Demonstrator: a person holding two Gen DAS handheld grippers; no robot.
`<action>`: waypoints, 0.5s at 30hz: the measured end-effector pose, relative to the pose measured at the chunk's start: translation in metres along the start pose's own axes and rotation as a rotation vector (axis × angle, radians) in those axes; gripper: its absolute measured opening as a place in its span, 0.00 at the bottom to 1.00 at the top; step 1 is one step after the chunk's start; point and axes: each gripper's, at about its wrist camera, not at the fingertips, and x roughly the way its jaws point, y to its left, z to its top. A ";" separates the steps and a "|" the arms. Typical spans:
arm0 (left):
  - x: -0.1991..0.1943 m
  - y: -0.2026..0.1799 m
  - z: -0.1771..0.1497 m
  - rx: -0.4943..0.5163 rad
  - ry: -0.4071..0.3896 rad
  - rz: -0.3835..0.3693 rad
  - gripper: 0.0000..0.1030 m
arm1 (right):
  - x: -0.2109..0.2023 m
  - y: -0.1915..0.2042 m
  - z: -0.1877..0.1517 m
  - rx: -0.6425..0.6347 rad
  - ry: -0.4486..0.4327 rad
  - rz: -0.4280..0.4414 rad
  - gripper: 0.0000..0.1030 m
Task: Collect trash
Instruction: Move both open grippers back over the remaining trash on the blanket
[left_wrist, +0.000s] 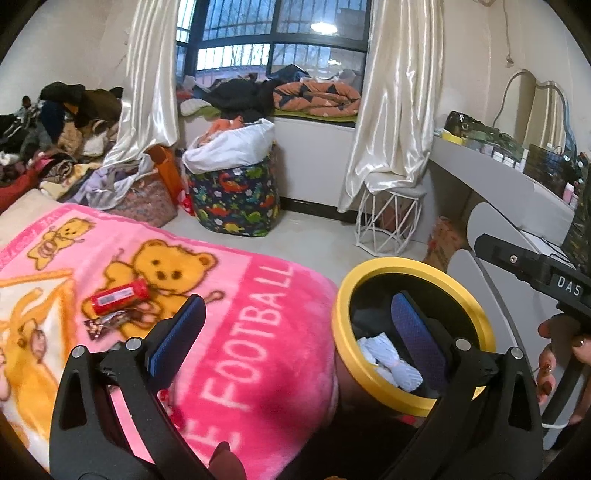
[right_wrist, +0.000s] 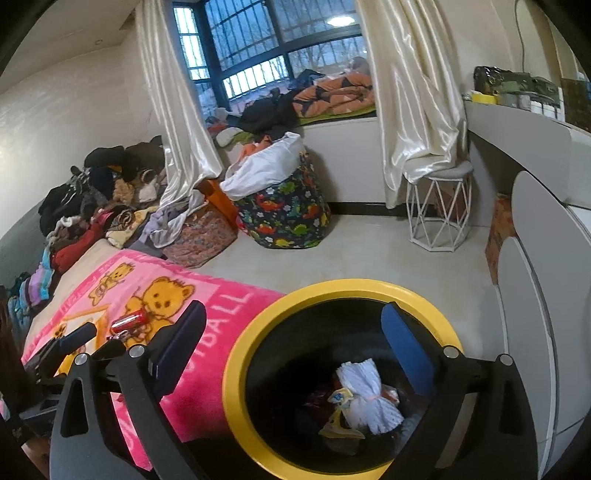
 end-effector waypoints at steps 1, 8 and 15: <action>-0.002 0.003 0.000 -0.003 -0.003 0.003 0.90 | 0.000 0.003 0.000 -0.004 -0.001 0.009 0.91; -0.012 0.022 0.000 -0.024 -0.020 0.043 0.90 | 0.002 0.021 -0.002 -0.037 0.003 0.044 0.91; -0.021 0.047 -0.002 -0.046 -0.035 0.099 0.90 | 0.006 0.048 -0.008 -0.067 0.013 0.085 0.91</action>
